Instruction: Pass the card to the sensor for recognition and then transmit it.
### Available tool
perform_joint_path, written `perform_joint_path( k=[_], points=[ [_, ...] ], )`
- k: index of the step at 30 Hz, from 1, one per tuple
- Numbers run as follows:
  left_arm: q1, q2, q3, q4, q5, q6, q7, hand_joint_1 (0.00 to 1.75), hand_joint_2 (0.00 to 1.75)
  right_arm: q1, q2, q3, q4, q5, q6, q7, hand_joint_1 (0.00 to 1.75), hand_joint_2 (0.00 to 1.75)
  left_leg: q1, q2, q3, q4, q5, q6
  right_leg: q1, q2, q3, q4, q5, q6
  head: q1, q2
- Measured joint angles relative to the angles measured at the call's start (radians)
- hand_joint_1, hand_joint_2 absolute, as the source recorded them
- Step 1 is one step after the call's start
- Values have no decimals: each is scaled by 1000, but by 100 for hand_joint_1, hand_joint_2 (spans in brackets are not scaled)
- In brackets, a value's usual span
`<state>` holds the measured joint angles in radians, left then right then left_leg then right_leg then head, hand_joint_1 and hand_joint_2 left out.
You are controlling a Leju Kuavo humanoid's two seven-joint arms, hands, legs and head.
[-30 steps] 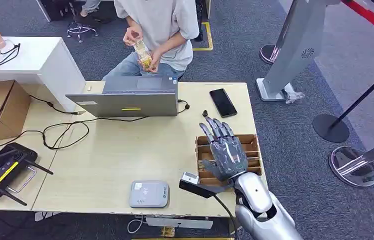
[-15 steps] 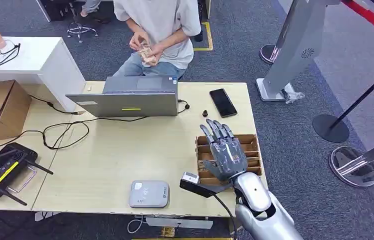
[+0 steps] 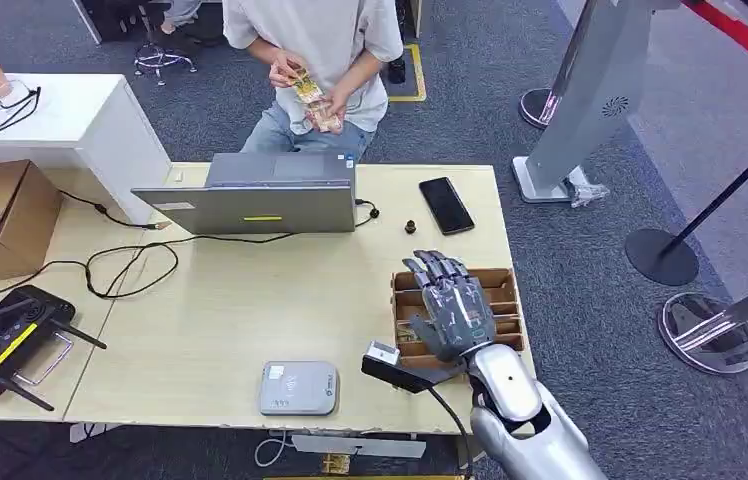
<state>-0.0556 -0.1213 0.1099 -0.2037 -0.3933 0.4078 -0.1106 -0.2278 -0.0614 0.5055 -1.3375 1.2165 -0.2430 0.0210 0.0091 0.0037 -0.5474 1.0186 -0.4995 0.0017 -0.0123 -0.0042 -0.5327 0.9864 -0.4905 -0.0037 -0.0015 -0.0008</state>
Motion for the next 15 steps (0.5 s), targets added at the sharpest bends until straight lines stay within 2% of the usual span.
perform_joint_path(
  k=[1, 2, 4, 7, 15],
  points=[
    [0, 0, 0, 0, 0, 0, 0, 0, 0, 0, 0, 0, 0, 0, 0, 0, 73, 175, 0, 0, 0, 0, 0, 0, 0, 0, 0, 0, 0, 0, 0, 0],
    [0, 0, 0, 0, 0, 0, 0, 0, 0, 0, 0, 0, 2, 0, 0, 0, 77, 175, 0, 0, 0, 0, 0, 0, 0, 0, 0, 0, 0, 0, 0, 0],
    [0, 0, 0, 0, -1, 0, -1, 0, 0, 0, 0, 0, 2, 0, 0, 0, 63, 175, 0, 0, 0, 0, 0, 0, 0, 0, 0, 0, 0, 0, 0, 0],
    [0, 0, 0, 0, -3, 0, -1, 0, 0, 0, 0, -5, 4, 2, 1, 0, 52, 175, 0, 0, 0, 0, 0, 0, 0, 0, 0, 0, 0, 0, 0, 0],
    [0, -1, 0, 0, -3, 0, -1, 0, 0, 0, 0, -14, 13, 3, 0, 0, 56, 175, 0, 0, 0, 0, 0, 0, 0, 0, 0, 0, 0, 0, 0, 0]
  ],
)
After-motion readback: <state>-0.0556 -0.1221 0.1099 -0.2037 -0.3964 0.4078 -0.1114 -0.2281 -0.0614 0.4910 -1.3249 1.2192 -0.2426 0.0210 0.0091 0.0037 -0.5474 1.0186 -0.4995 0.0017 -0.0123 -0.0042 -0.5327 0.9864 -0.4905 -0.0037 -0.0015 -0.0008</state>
